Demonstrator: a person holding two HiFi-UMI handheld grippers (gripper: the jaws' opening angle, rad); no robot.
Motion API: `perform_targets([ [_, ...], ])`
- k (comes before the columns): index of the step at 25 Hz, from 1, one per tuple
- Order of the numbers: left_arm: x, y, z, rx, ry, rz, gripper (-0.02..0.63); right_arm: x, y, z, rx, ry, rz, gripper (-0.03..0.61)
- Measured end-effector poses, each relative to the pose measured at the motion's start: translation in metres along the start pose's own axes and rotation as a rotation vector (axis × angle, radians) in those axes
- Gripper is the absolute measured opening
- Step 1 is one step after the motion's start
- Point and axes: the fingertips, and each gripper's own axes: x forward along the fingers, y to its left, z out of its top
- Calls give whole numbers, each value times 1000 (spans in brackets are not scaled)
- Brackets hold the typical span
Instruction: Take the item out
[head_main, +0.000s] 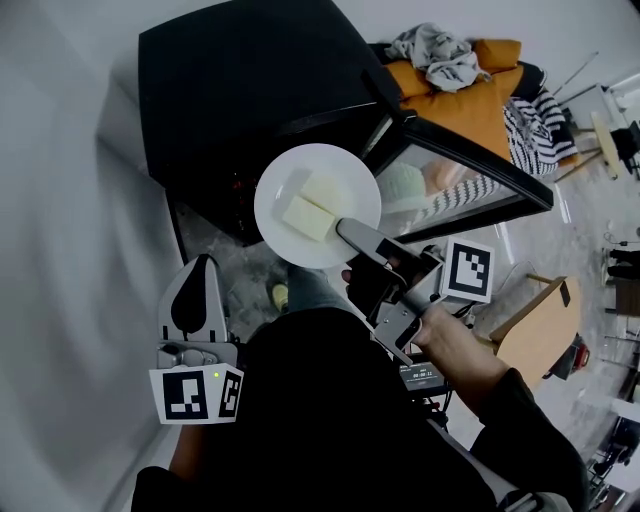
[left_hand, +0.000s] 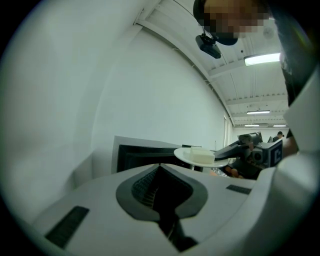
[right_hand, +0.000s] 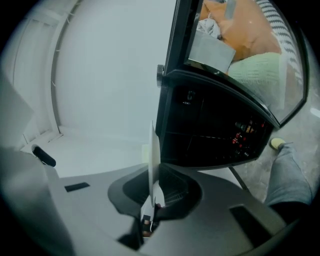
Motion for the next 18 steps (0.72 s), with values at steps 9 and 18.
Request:
perform_targets([
  [9,-2,1,0,-7,-7,-16,9,9,0,-8,-34,18,-13,26],
  [18,-3,-2,14,2,-24,-27,9,13,2,-12,-37,34,-21,26],
])
